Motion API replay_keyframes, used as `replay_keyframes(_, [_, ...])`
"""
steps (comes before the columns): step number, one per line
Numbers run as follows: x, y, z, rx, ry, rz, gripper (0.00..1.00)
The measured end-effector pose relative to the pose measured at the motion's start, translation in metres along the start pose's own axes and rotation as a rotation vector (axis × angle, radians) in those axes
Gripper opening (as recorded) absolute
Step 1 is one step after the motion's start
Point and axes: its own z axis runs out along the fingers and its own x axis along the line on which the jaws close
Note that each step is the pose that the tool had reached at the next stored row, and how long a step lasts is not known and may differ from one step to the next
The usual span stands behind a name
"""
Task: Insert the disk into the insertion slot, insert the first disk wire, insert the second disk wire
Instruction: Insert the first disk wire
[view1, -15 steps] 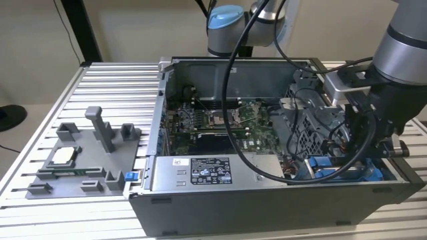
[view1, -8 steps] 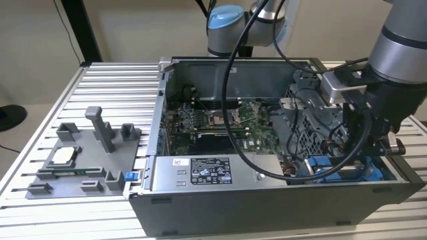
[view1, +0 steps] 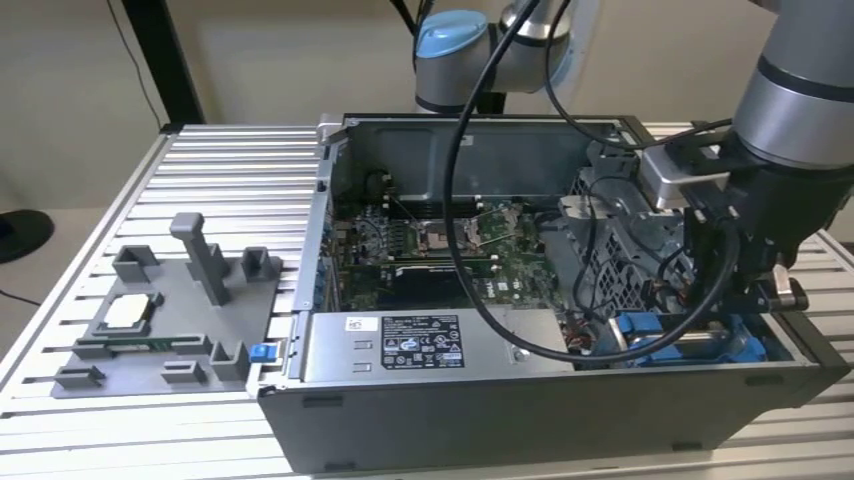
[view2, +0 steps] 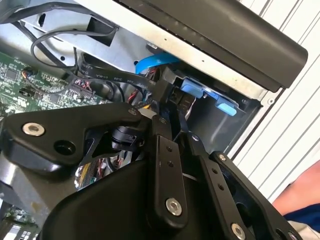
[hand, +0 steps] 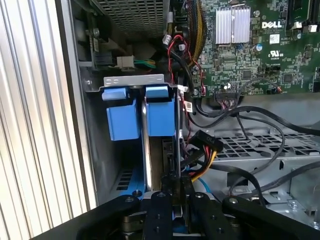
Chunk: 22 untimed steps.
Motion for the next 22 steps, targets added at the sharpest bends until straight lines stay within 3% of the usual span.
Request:
replay_keyframes(4, [0.0000, 0.0001, 0.0001, -0.0001, -0.0001, 0.000, 0.00])
replay_keyframes(5, [0.0000, 0.0003, 0.0005, -0.0006, -0.0011, 0.000, 1.00])
replay_keyframes(7, [0.0000, -0.0002, -0.0028, -0.0001, -0.0011, 0.001, 1.00])
replay_keyframes(14, [-0.0002, -0.0045, -0.0324, -0.0007, -0.0002, 0.000, 1.00])
replay_keyframes(19, [-0.0002, -0.0049, -0.0330, -0.0014, -0.0003, 0.000, 1.00])
replay_keyframes(22, [-0.0007, -0.0115, -0.0324, -0.0042, 0.0003, 0.000, 1.00])
